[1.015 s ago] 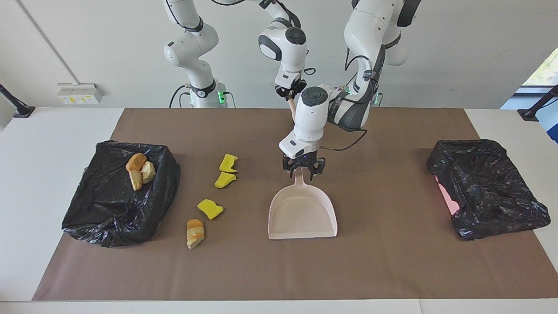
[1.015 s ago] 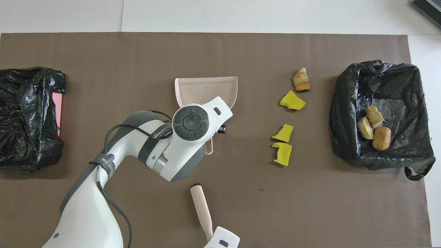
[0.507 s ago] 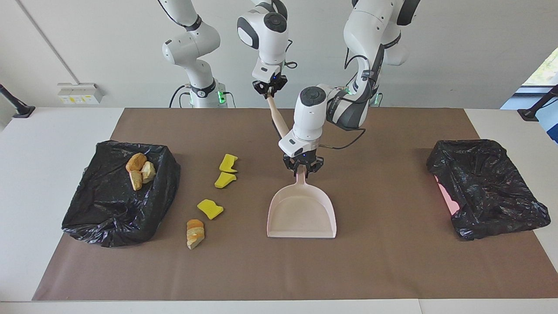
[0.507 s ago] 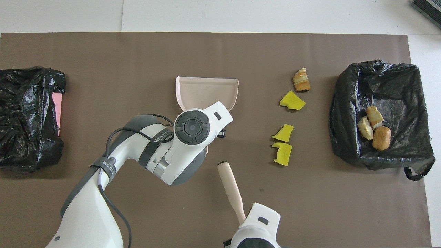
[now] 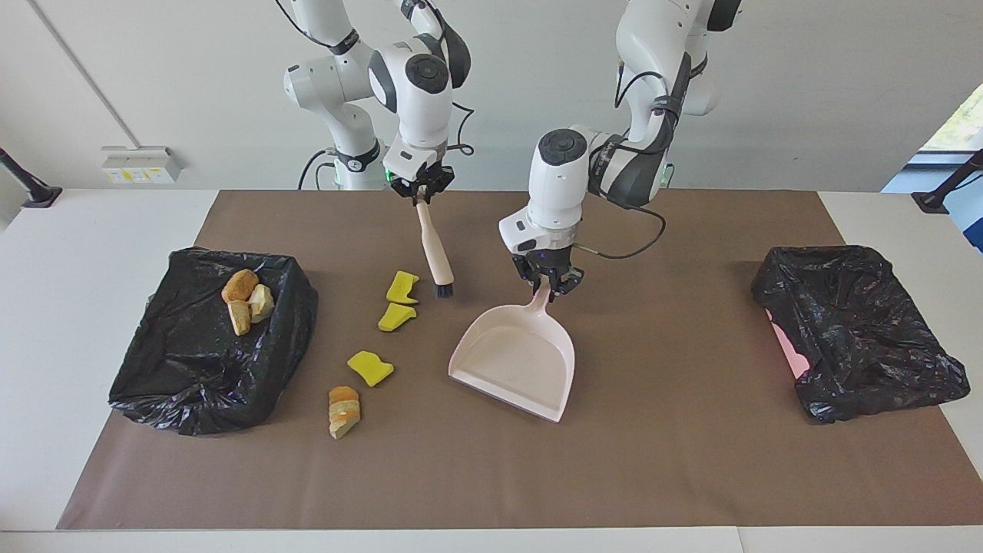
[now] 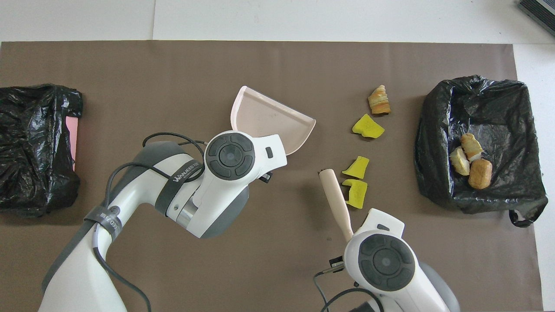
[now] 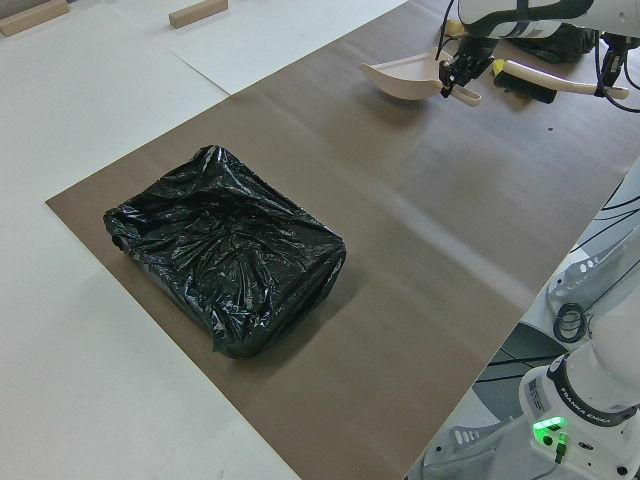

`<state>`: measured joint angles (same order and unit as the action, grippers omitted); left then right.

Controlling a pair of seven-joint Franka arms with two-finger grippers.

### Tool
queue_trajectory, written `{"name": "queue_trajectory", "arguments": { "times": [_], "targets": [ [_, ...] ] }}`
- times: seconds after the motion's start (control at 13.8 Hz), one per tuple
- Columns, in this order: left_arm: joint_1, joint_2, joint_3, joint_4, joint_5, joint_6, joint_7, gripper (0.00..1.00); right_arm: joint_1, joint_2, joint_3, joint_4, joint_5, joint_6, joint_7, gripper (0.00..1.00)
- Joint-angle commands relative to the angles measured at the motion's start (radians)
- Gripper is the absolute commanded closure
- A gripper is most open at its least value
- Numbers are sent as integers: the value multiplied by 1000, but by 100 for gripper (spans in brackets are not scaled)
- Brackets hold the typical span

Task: Sweep and dump trash in bin
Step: 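Move the brush with the right gripper beyond the yellow sponge pieces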

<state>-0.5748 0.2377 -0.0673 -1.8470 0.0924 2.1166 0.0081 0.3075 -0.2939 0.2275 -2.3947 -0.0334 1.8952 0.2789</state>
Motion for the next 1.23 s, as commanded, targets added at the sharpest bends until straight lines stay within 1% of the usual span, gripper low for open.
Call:
{"name": "queue_trajectory", "arguments": {
  "times": [0.0,0.14,0.29,0.36,0.51,0.72,0.8,0.87,1.01,1.16],
  "targets": [
    [26,-29,0,-20,15,-61,264,100,-89,82,10,84,-103,-1,-27,100],
    [44,-40,0,-31,15,-102,485,100,-134,140,12,156,-213,-4,-52,100],
    [43,-47,0,-49,15,-113,575,100,-184,202,10,227,-258,1,-96,100],
    [29,-64,-2,-69,15,-109,579,100,-211,235,12,267,-282,1,-121,100],
    [21,-83,-5,-101,16,-98,586,100,-226,330,10,353,-373,-2,-138,100],
    [3,-107,-6,-139,15,-87,589,100,-266,450,12,462,-535,8,-158,100],
    [-16,-123,-6,-165,15,-83,589,100,-304,488,10,498,-571,37,-205,100],
    [-29,-145,-6,-197,15,-80,589,100,-321,515,10,526,-580,69,-240,100],
    [-48,-179,-8,-254,15,-67,590,100,-323,577,10,601,-605,77,-251,100],
    [-86,-176,-8,-271,15,-37,590,100,-324,625,10,631,-618,82,-253,100]
  ]
}}
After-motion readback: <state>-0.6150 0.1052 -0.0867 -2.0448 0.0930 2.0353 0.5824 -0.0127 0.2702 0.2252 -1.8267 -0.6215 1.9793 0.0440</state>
